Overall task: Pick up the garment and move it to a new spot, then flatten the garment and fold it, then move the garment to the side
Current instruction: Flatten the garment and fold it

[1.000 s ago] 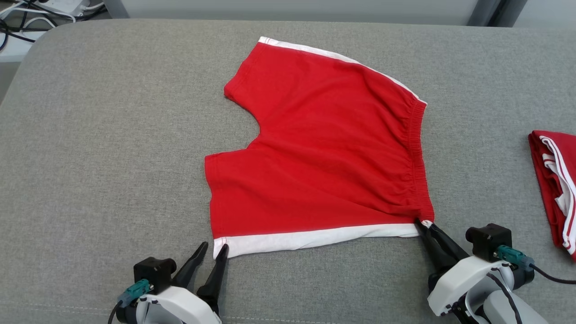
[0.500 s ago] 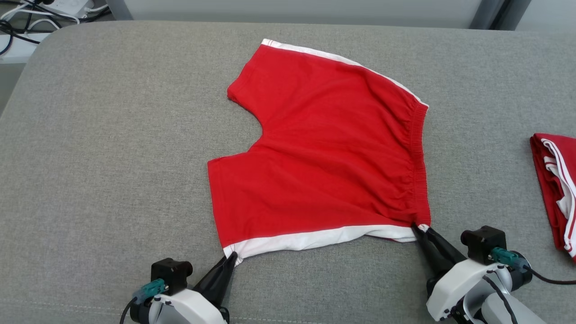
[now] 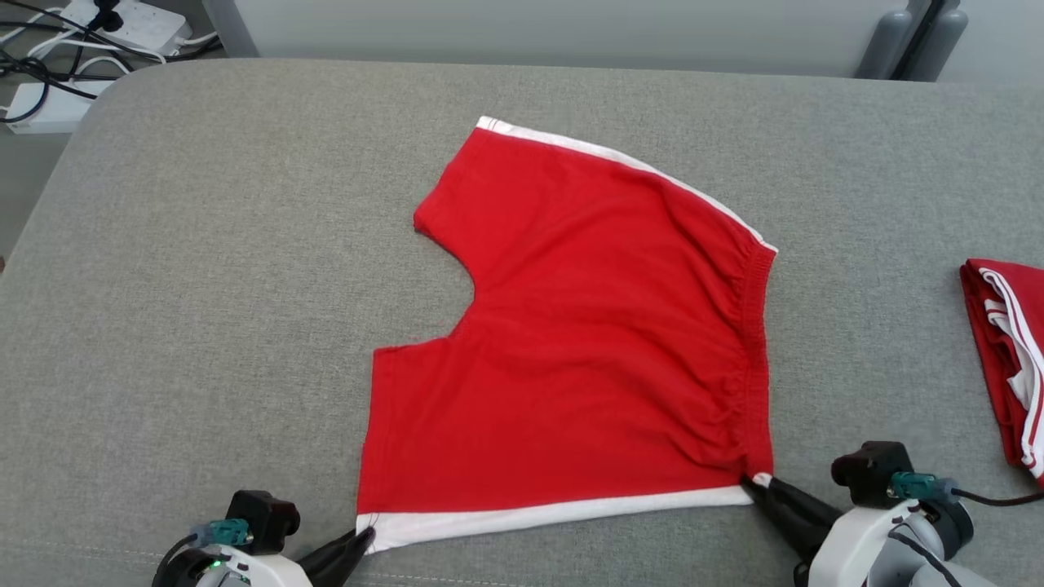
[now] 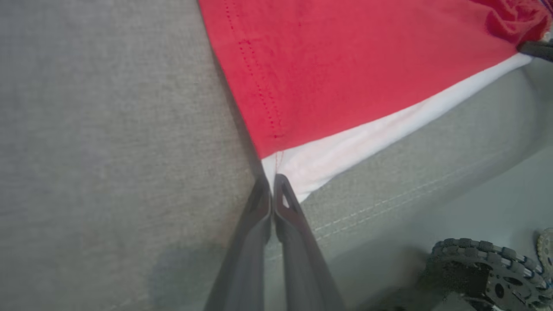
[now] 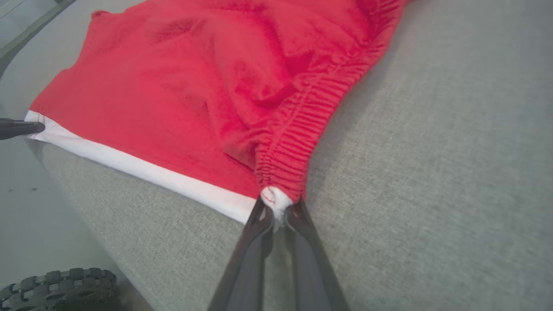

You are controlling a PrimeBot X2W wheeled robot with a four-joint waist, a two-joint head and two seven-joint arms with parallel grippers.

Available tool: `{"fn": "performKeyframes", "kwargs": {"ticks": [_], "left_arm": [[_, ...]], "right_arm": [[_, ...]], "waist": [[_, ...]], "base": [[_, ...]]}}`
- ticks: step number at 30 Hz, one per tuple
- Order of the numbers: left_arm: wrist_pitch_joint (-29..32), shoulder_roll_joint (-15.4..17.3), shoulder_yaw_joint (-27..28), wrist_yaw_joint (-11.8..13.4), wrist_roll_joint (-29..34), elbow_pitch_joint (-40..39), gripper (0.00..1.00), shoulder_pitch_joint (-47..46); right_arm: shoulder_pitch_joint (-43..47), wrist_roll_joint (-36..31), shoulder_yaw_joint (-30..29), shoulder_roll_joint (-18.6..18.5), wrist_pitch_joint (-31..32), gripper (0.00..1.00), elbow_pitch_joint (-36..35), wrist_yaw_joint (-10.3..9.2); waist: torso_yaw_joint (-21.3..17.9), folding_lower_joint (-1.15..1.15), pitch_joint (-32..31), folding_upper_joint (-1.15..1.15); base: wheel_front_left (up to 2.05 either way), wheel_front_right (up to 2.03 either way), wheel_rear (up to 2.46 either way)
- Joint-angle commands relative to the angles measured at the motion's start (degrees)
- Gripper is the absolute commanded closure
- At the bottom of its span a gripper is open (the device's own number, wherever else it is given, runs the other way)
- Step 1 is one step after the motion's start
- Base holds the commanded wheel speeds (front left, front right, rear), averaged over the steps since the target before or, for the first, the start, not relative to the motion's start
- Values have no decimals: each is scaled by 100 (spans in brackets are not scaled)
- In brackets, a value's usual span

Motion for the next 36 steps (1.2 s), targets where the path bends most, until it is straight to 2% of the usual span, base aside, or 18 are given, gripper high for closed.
{"fn": "performKeyframes", "kwargs": {"ticks": [1, 5, 10, 16, 19, 22, 28, 36], "left_arm": [[72, 349, 132, 10, -80, -73, 100, 1], [561, 876, -33, 10, -290, -522, 100, 91], [689, 1334, 109, 153, -326, -998, 100, 102], [530, 1708, 512, 584, -128, -2094, 100, -273], [560, 1862, 736, 692, 26, -2553, 100, -731], [641, 1789, 941, 540, 82, -2604, 100, -1513], [871, 1498, 890, 178, 280, -1872, 100, -2849], [814, 1111, 453, 22, 659, -691, 100, -4315]], "right_arm": [[167, 96, 93, -185, 54, 100, -116, 22], [280, 520, 435, -517, 461, 100, -532, 22], [377, 985, 682, -903, 854, 100, -1056, 22], [161, 960, 290, -1072, 526, 100, -1458, 22], [-34, 804, 2, -1045, 342, 100, -1417, 22], [-394, 652, -366, -806, 154, 100, -1180, 22], [-1053, 279, -664, -296, -91, 100, -697, 22], [-1799, 67, -798, 525, -442, 100, 23, 22]], "waist": [[12, 0, -17, 0], [49, 0, -66, 0], [58, 0, -100, 0], [-40, 0, -39, 0], [-98, 0, 68, 0], [-241, 0, 278, 0], [-529, 0, 682, 0], [-997, 0, 1254, 0]], "base": [[0, 0, 0], [0, 0, 0], [0, 0, 0], [0, 0, 0], [0, 0, 0], [0, 0, 0], [0, 0, 0], [0, 0, 0]]}}
